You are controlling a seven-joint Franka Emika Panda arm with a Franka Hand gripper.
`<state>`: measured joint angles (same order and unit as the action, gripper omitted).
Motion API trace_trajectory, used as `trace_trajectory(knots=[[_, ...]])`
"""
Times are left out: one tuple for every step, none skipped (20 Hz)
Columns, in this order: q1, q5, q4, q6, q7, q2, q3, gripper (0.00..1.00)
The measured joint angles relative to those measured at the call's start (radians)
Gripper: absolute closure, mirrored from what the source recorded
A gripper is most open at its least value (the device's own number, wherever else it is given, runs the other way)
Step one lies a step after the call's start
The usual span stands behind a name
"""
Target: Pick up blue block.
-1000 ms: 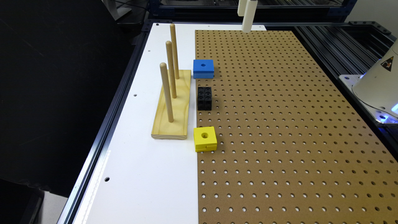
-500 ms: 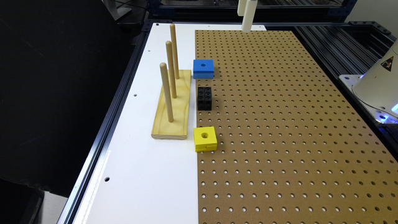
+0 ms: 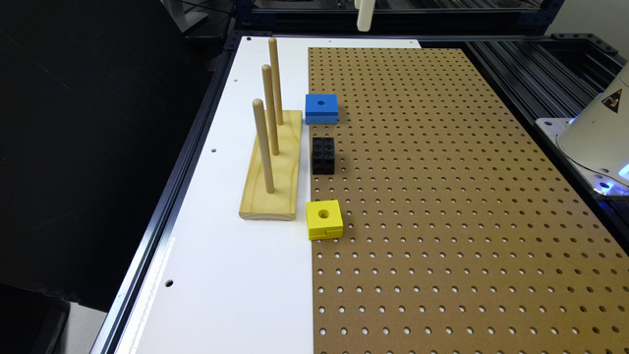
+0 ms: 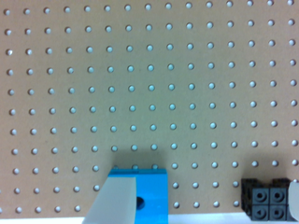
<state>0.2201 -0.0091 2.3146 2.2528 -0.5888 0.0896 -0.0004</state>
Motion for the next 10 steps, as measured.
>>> trace_trajectory(knots=[[0.005, 0.0000, -0.007, 0.000, 0.005, -0.009, 0.000, 0.00], [0.009, 0.0000, -0.009, 0.000, 0.007, -0.012, 0.000, 0.00], [0.014, 0.0000, -0.009, 0.000, 0.012, -0.012, 0.000, 0.00], [0.019, 0.0000, -0.009, 0.000, 0.017, -0.012, 0.000, 0.00], [0.026, -0.0001, -0.009, 0.000, 0.023, -0.012, 0.000, 0.00], [0.036, -0.0001, -0.009, 0.000, 0.033, -0.012, 0.000, 0.00], [0.044, -0.0001, -0.009, 0.000, 0.041, -0.012, 0.000, 0.00], [0.050, -0.0001, -0.009, 0.000, 0.048, -0.012, 0.000, 0.00], [0.056, -0.0001, -0.009, 0.000, 0.054, -0.012, 0.000, 0.00], [0.059, -0.0001, -0.009, 0.000, 0.057, -0.012, 0.000, 0.00]])
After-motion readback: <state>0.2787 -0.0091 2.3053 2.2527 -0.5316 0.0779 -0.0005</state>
